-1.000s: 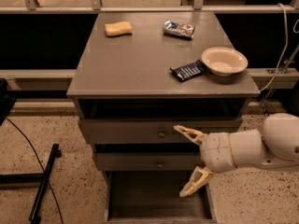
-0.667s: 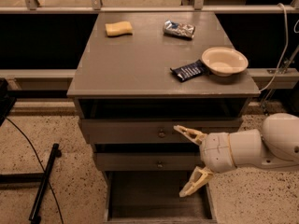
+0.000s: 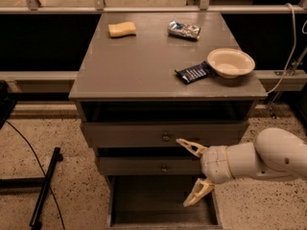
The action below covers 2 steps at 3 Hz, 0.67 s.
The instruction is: Close bottom drawer
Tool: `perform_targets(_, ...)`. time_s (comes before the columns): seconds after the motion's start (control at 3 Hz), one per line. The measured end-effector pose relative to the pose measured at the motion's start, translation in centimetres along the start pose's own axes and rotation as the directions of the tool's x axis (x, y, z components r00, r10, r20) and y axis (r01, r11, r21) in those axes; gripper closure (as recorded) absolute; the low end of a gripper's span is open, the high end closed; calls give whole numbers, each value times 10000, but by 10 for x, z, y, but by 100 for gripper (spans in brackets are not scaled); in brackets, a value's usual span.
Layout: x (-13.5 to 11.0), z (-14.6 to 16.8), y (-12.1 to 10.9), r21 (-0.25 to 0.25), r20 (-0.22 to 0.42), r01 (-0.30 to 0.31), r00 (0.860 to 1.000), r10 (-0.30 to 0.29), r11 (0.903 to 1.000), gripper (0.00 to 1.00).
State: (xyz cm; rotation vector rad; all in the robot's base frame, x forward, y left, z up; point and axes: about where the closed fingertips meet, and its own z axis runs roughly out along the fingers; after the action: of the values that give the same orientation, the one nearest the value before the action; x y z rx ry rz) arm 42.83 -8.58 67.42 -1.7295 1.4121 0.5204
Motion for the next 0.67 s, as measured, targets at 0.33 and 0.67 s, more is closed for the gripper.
perform_targets(0.33,54,30,30,-143,124,681,9976,-680,9976,0)
perform_targets(0.67,58,34,30,-196,157,625,9979,-622,9978,0)
